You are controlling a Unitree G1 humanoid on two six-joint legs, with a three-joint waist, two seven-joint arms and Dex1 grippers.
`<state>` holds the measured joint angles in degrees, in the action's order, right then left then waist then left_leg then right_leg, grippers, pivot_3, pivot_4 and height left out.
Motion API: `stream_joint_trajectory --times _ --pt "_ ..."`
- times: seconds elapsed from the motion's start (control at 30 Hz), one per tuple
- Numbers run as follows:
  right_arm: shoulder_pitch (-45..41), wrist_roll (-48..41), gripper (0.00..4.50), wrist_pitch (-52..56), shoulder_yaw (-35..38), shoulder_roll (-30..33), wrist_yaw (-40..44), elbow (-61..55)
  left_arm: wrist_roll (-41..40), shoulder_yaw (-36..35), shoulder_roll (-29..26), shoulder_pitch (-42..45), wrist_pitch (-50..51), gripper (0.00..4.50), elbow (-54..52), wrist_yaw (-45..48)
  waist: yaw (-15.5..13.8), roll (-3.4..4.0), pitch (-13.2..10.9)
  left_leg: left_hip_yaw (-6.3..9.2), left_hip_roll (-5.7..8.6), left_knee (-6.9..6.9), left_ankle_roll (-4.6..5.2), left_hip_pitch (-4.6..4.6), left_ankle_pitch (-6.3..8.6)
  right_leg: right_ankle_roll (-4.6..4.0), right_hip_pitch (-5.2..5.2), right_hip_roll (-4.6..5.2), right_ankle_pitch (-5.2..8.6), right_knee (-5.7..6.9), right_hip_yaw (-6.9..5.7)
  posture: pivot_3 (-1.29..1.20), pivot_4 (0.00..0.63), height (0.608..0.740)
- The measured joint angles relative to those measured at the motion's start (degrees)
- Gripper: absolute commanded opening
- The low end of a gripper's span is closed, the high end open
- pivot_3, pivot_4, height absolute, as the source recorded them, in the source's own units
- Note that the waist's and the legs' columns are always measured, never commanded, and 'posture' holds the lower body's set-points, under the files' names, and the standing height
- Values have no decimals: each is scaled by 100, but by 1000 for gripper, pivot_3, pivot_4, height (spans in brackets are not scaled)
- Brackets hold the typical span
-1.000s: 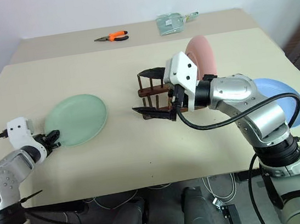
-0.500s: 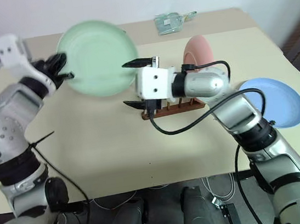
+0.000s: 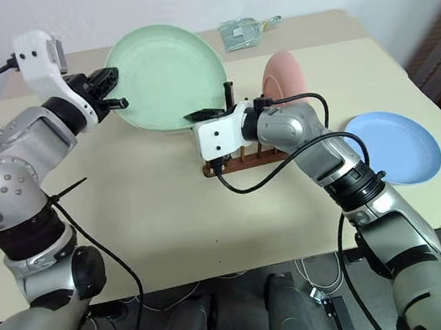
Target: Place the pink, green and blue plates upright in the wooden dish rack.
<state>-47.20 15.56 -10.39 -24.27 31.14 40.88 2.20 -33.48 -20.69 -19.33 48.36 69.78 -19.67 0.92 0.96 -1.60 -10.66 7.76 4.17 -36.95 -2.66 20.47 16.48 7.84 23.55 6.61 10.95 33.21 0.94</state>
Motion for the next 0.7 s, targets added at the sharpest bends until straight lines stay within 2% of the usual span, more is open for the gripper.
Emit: stream_joint_trajectory --times 0.1,0.2,0.3,0.4,0.47,0.53,0.7 --pt "20 0 0 97 76 -30 -12 -23 -85 -286 213 -35 -415 2039 67 4 -33 -3 0 4 0 -2 -5 3 -3 -1 -2 0 0 -2 -1 0 150 740" --pt "246 -202 0 521 395 -144 -45 -135 179 -546 -98 24 -1197 3508 382 -109 -27 -3 -1 4 0 0 -5 1 -3 -2 0 0 -1 -1 0 0 150 740" --pt "481 -830 0 1299 1020 -313 -60 -546 571 -799 -598 -24 -1909 3508 826 -135 -3 0 -2 2 -2 7 -4 -1 -2 -3 6 -4 -1 0 4 0 150 740" --pt "575 -1885 0 2376 1770 -573 -74 -1230 804 -759 -993 -528 -2471 3508 989 223 -14 1 -1 4 -2 10 6 -2 3 -4 5 -4 -2 1 4 0 150 740" --pt "638 -3085 0 3614 2509 -795 -216 -1847 910 -418 -1274 -1315 -2802 3508 936 842 -33 3 1 7 -1 9 11 -1 6 -6 1 -2 -2 0 4 0 150 740" --pt "669 -4118 0 4709 3125 -854 -451 -2259 932 1 -1332 -2008 -3005 3508 846 1403 -76 2 1 11 0 5 16 6 9 -12 0 3 -3 -3 1 0 150 740" --pt "1035 -6119 0 6760 4109 -1106 -1449 -2791 906 1031 -1382 -3342 -3513 3508 376 2678 -93 7 0 9 -8 10 18 4 10 -34 7 2 7 -5 4 0 150 740"
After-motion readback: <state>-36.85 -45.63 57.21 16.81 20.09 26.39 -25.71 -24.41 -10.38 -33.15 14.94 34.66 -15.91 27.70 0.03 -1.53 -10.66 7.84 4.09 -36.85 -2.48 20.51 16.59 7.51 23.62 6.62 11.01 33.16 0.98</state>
